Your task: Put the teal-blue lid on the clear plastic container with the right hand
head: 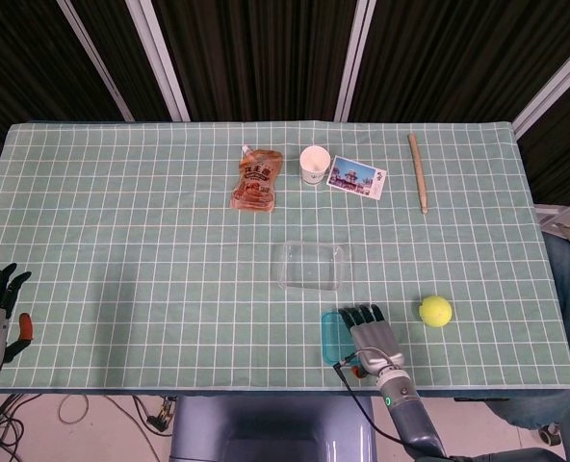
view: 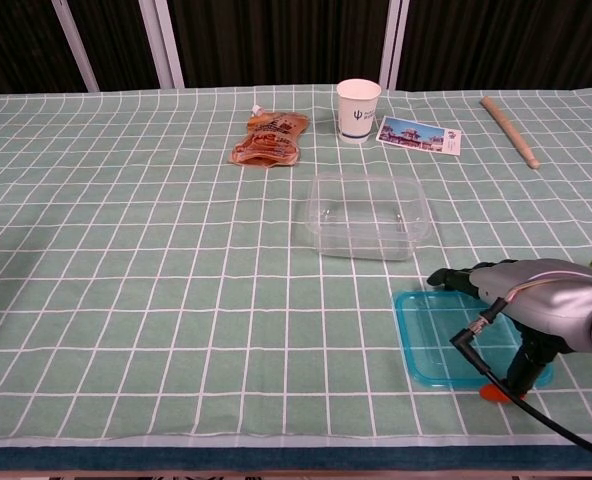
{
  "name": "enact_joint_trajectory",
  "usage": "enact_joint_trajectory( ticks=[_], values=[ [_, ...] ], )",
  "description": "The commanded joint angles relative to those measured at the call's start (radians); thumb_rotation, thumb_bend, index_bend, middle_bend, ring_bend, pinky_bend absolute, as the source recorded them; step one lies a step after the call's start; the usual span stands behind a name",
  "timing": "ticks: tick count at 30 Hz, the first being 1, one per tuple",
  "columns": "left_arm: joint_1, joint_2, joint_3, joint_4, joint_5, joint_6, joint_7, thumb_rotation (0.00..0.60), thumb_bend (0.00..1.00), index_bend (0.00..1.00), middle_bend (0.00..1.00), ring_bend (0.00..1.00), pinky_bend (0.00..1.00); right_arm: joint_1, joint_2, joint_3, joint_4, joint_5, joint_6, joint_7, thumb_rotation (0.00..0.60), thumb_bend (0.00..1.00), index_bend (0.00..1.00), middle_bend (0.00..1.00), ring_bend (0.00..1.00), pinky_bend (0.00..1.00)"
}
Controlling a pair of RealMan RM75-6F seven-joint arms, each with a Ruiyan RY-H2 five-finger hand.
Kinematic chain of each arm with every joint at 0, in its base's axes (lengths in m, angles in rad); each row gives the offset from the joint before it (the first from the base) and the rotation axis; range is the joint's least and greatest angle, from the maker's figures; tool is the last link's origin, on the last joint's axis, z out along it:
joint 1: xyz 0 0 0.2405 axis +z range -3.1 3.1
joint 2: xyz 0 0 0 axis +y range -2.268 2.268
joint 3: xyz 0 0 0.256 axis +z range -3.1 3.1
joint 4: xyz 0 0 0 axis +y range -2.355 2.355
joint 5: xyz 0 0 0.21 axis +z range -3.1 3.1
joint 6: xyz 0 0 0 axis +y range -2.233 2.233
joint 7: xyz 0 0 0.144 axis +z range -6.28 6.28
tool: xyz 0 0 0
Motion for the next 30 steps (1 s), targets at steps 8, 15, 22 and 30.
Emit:
enact_joint_trajectory(
  ticks=[8, 15, 22, 30],
  values=[
    [0.0, 0.001, 0.0, -0.001, -0.002, -0.001, 0.001, 0.6, 0.64, 0.11, 0.0, 0.0, 0.0, 0.007, -0.012, 0.002, 0.013, 0.006, -0.001, 0.001, 0.6, 0.22, 0.0, 0.13, 0.0, 0.0],
    [-0.001, 0.002, 0.0, 0.0, -0.002, -0.002, 0.0, 0.6, 0.64, 0.11, 0.0, 0.0, 0.0, 0.011, -0.022, 0.007, 0.028, 0.011, -0.001, 0.004, 0.6, 0.22, 0.0, 0.13, 0.0, 0.0],
    [-0.001, 0.003, -0.001, -0.001, -0.003, -0.002, -0.002, 0.6, 0.64, 0.11, 0.0, 0.0, 0.0, 0.015, -0.031, 0.002, 0.037, 0.018, -0.007, 0.002, 0.6, 0.22, 0.0, 0.14, 0.0, 0.0],
    [-0.001, 0.004, 0.0, -0.001, -0.004, -0.004, -0.004, 0.6, 0.64, 0.11, 0.0, 0.0, 0.0, 0.018, -0.036, -0.003, 0.043, 0.019, -0.006, -0.003, 0.6, 0.22, 0.0, 0.24, 0.0, 0.0]
  ],
)
